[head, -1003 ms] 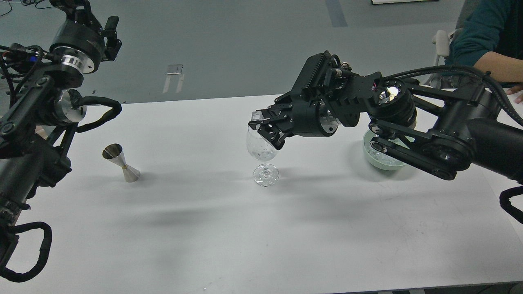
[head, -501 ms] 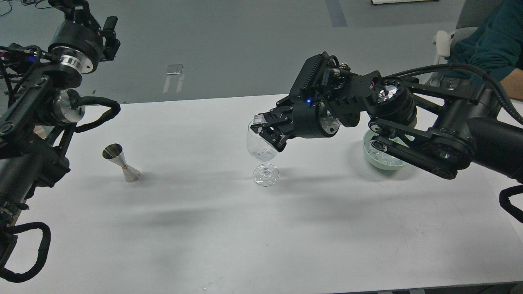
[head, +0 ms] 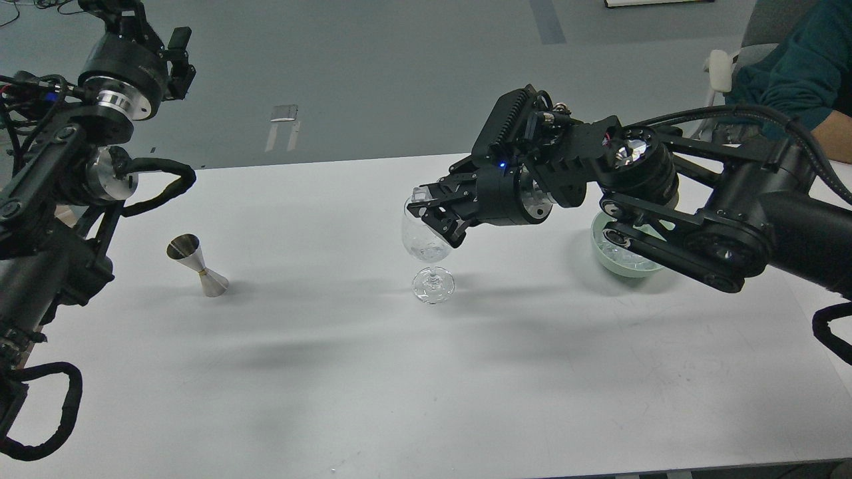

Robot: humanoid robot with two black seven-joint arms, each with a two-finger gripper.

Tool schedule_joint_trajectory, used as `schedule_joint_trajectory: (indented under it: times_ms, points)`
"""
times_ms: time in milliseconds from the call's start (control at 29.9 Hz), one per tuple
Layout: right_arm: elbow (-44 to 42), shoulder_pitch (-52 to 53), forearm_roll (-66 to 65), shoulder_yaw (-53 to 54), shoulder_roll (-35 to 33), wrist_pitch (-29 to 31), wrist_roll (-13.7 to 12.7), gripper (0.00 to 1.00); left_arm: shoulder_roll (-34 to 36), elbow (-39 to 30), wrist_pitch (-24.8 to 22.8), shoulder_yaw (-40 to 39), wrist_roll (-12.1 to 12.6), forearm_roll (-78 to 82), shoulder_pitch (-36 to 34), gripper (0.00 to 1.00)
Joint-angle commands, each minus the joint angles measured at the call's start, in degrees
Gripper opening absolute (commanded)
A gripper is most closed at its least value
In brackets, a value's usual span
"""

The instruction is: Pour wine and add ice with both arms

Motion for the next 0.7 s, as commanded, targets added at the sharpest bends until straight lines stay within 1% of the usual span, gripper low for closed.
schedule_joint_trajectory:
  times_ms: [0,67,201,501,668]
  points:
    - [-0.02,-0.01,-0.01,0.71,0.68,-0.19,-0.22,0.4,0.08,0.0,0.0,-0.05,-0.08,0.0,-0.09,0.98]
    - [-0.02,-0.19,-0.01,1.33,0.77,-0.11,-0.31,0.46,0.08,0.0,0.0,-0.06,-0.09,0.0,-0.09,0.98]
    - [-0.02,-0.1,-0.01,1.33,0.77,-0.11,-0.39,0.52,0.08,0.0,0.0,-0.06,0.0,0.0,-0.09,0.98]
    - [0.07,-0.1,-0.01,1.6,0.77,-0.1,-0.57,0.52,0.25,0.0,0.0,-0.06,-0.08,0.0,-0.09,0.98]
    - [0.07,0.42,-0.01,4.75,0.77,0.33,-0.57,0.53,0.16,0.0,0.0,-0.06,0.0,0.0,-0.09,0.98]
